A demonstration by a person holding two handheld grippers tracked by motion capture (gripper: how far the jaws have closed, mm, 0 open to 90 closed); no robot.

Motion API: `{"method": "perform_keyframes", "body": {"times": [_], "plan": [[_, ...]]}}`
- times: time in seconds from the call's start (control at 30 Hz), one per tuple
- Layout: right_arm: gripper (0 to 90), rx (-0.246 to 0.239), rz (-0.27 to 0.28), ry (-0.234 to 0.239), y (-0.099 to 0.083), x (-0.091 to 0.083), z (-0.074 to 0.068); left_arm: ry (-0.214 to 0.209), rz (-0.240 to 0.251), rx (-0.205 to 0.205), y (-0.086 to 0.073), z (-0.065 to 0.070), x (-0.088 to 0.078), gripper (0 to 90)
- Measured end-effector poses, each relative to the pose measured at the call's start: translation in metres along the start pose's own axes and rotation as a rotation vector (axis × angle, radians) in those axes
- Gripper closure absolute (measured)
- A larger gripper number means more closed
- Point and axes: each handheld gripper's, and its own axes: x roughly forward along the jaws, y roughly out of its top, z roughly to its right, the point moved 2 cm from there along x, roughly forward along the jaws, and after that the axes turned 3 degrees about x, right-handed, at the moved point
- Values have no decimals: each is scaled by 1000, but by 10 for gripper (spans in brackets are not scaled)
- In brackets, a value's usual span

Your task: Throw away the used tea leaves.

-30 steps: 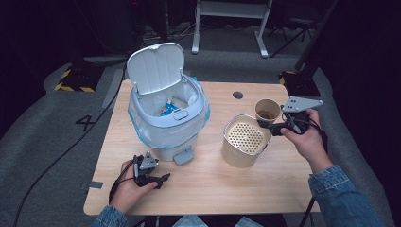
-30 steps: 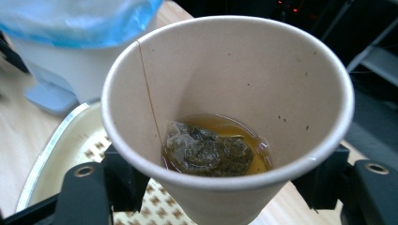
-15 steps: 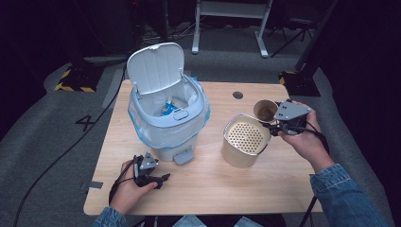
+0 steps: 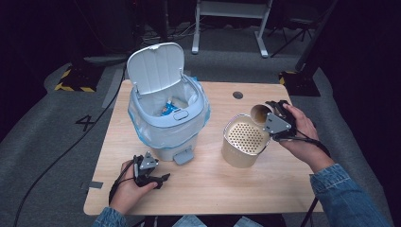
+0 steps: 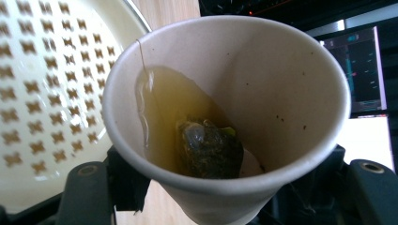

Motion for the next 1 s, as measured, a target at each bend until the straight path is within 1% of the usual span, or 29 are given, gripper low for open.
{"method": "perform_keyframes", "body": {"times": [0.03, 0.07, 0.1, 0.13, 0.17, 0.2, 0.23, 0.3, 0.37, 0.43, 0.47, 0.5, 0.57, 0.6, 0.63, 0.67, 0.8, 0.87, 0.93, 1.0], "plan": [[332, 0, 0, 0, 0, 0, 0, 0, 0, 0, 0, 0, 0, 272], [332, -50, -11, -19, 0, 1, -2, 0, 0, -1, 0, 0, 0, 272], [332, -50, -11, -19, 0, 1, -2, 0, -1, -1, 0, 0, 0, 272], [332, -87, -22, -33, 1, 1, -3, 0, 0, 0, 0, 0, 0, 272], [332, -87, -22, -33, 1, 1, -3, 0, 0, 0, 0, 0, 0, 272], [332, -103, -20, -36, 1, 1, -3, 0, 0, -1, 0, 0, 0, 272], [332, -127, -18, -45, 1, 2, -4, 0, 0, 0, 0, 0, 0, 272], [332, -163, -35, -64, 2, 2, -6, 0, 0, 0, 0, 0, 0, 272], [332, -213, -47, -92, 3, 2, -8, 0, 0, -1, 0, 0, 0, 272], [332, -260, -64, -107, 4, 2, -10, 0, 0, 0, 0, 0, 0, 272], [332, -288, -68, -126, 4, 3, -11, 0, 0, 0, 0, 0, 0, 272], [332, -329, -89, -152, 5, 2, -13, 0, 0, -1, 0, 0, 0, 272], [332, -377, -105, -179, 6, 2, -16, 0, 0, -1, 0, 0, 0, 272], [332, -416, -118, -202, 6, 2, -18, 0, 0, 0, 0, 0, 0, 272], [333, -469, -134, -227, 7, 1, -20, 0, 0, 0, 0, 0, 0, 272], [333, -503, -138, -247, 8, 1, -21, 0, 0, 0, 0, 0, 0, 272], [333, -614, -160, -328, 10, -1, -24, 0, 0, 0, 0, 0, 0, 272], [333, -698, -186, -366, 11, -1, -27, 0, 0, 0, 0, 0, 0, 272], [333, -765, -198, -393, 13, -1, -29, 0, 0, 0, 0, 0, 0, 272], [334, -830, -213, -433, 14, -1, -32, 0, 0, 0, 0, 0, 0, 272]]}}
